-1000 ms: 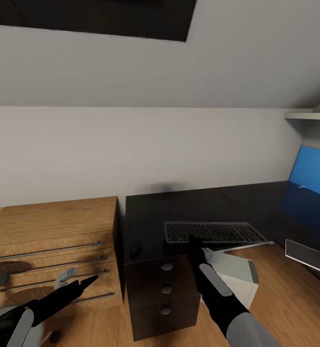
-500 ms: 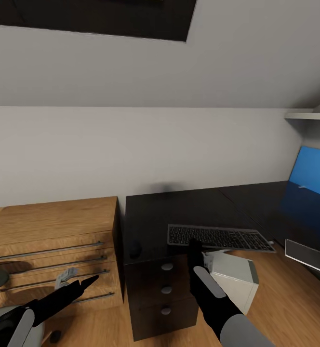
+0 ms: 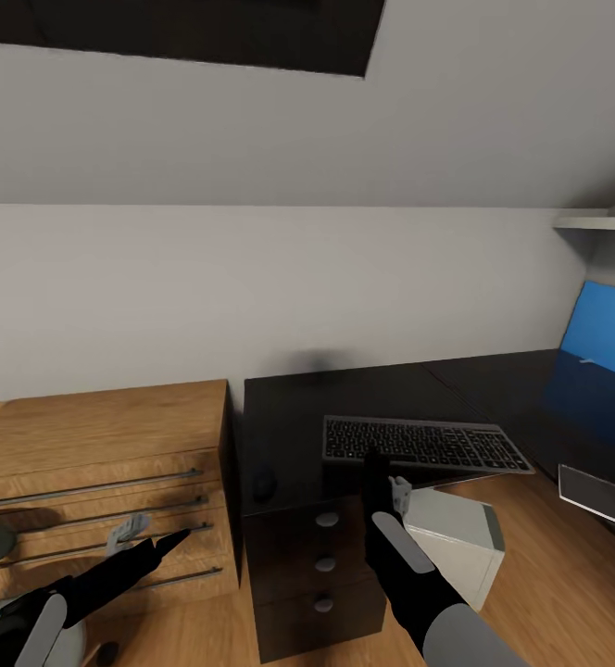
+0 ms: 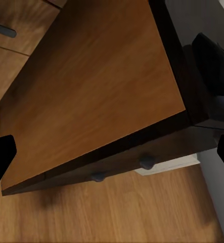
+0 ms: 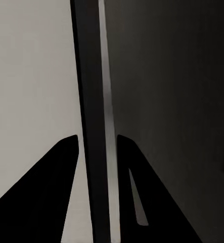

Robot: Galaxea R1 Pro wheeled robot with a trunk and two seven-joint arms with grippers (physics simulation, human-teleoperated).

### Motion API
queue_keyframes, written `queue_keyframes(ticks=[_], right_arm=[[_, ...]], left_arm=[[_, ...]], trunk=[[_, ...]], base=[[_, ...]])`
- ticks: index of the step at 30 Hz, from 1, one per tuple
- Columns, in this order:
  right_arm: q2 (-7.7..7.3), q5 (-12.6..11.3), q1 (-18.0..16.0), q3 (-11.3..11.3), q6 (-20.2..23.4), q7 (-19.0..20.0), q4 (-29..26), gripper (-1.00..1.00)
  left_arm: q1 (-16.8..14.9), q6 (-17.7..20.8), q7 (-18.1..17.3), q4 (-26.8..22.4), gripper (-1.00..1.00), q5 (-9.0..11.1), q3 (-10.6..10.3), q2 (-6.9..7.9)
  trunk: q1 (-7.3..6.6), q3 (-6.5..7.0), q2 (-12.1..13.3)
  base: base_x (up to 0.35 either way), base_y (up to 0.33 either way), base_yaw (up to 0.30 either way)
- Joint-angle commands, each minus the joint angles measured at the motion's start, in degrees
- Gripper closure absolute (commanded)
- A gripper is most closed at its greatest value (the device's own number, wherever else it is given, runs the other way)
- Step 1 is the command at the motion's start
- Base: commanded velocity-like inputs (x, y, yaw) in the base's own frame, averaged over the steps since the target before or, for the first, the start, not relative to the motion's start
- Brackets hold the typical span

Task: In the bedroom, organize the workspace by keeping the computer under the desk, ensuring the monitor is on the desk, placing the keyboard on the desk next to the monitor, placing the mouse on the desk next to the keyboard, moving the folder from the swivel chair onto the desk next to the mouse, stacking the notebook on top of the folder with the pen on top of the notebook, and positioning the swivel chair next to the desk.

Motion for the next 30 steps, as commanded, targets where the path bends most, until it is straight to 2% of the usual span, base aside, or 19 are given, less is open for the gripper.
queue_keyframes(ticks=[1,6,12,24,30], right_arm=[[-0.03,-0.6,-0.1,0.3,-0.3,0.4,0.0,1.00],[0.05,-0.7,-0.1,0.5,-0.4,0.5,0.2,1.00],[0.06,-0.7,-0.1,0.5,-0.4,0.5,0.2,1.00],[0.06,-0.7,-0.1,0.5,-0.3,0.5,0.2,1.00],[-0.02,-0.7,-0.1,0.6,-0.1,0.5,0.2,1.00]], left_arm=[[0.0,0.4,-0.1,0.0,-1.00,0.3,0.1,-0.01],[0.0,0.4,-0.1,0.0,-1.00,0.2,0.1,-0.02],[0.0,0.3,0.0,0.0,-1.00,0.2,0.0,-0.03],[0.0,0.3,0.0,0.1,-1.00,0.1,0.0,-0.03],[0.0,0.3,0.0,0.1,-1.00,0.1,0.0,-0.03]], trunk=[[0.00,-0.06,0.0],[0.00,-0.06,0.0],[0.00,-0.06,0.0],[0.00,-0.06,0.0],[0.00,-0.06,0.0]], base=[[0.004,0.003,0.000],[0.001,0.005,-0.046],[0.000,0.187,-0.258],[0.000,0.029,-0.260],[0.000,0.219,-0.067]])
